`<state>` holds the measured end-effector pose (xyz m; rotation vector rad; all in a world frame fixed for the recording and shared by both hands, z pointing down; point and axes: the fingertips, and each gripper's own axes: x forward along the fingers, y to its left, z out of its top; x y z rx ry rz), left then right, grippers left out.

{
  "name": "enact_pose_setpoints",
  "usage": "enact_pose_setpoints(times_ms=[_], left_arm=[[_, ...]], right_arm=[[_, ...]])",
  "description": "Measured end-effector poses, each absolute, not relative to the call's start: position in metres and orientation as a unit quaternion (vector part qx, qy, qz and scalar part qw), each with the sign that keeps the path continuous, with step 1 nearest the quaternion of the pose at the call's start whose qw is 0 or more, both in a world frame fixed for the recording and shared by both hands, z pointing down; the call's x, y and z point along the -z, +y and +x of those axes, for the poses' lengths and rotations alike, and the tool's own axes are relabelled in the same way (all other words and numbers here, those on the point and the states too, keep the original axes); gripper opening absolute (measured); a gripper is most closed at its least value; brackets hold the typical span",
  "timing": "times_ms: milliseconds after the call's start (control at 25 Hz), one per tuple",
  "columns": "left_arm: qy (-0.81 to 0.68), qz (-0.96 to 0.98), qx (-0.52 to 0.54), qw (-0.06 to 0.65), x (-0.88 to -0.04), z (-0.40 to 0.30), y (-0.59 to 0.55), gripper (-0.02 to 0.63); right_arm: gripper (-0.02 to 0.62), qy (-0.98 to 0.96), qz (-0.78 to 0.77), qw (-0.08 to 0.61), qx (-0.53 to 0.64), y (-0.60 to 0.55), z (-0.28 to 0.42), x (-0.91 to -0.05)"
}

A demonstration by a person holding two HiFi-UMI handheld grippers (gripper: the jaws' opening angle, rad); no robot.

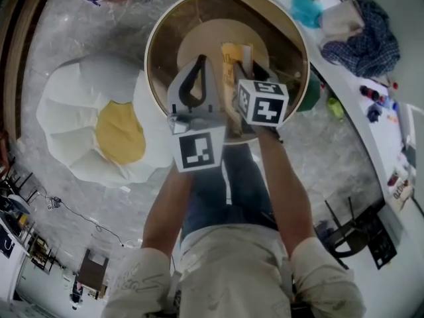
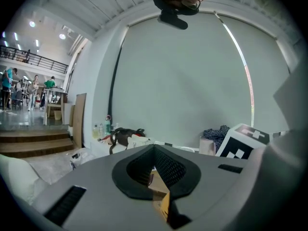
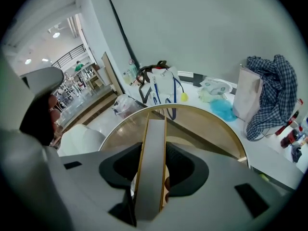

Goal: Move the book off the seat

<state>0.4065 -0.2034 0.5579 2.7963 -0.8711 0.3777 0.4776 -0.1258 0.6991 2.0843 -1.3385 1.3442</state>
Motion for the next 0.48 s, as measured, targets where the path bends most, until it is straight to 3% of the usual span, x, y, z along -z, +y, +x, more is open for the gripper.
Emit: enact_pose_setpoints(times_ms=[480], left_arm=[[-0.266, 0.944, -0.16, 0.112, -0.605, 0.426, -0.188, 0.002]], right_arm=[[0.158, -0.472, 0.736, 0.195, -0.444, -0.117, 0.503, -0.717]])
